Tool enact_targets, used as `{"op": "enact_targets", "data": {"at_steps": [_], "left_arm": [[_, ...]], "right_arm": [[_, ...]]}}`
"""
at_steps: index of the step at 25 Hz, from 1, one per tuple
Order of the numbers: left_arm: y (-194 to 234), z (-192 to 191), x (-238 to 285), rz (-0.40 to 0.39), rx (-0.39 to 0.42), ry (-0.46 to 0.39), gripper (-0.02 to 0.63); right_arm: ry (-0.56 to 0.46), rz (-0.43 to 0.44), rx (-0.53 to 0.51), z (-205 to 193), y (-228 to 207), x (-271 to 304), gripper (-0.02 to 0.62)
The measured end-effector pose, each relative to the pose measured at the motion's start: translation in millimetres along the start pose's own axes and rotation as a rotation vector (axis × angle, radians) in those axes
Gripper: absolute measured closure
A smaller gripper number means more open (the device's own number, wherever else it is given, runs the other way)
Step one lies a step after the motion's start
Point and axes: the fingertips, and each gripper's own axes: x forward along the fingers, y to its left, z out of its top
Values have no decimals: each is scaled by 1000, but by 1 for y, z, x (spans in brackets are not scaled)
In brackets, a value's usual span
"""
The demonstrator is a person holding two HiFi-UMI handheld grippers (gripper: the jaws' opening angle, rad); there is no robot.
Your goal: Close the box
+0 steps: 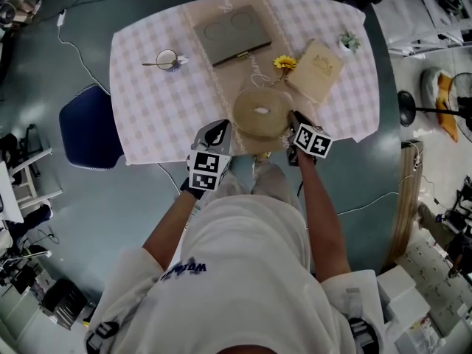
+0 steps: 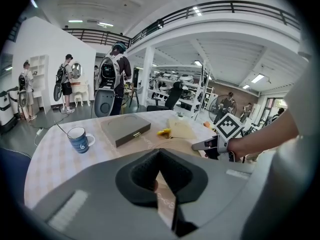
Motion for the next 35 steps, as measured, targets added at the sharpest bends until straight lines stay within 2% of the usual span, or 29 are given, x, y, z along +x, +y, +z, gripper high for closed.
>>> {"op": "enact_targets", "data": {"at_steps": [10, 19, 25, 35], "left_arm": [[-4, 1, -6, -4, 19, -5, 604], [6, 6, -13, 19, 23, -19, 604], [11, 8, -14, 18, 37, -32, 604], [17, 33, -23, 20, 68, -72, 604]], "right_arm": [[5, -9, -75, 4, 9, -4, 455], [-34, 6, -123, 16, 25, -18, 451], [-102, 0, -143, 31, 31, -42, 451], [-256, -17, -221, 68, 52, -101, 448]]}}
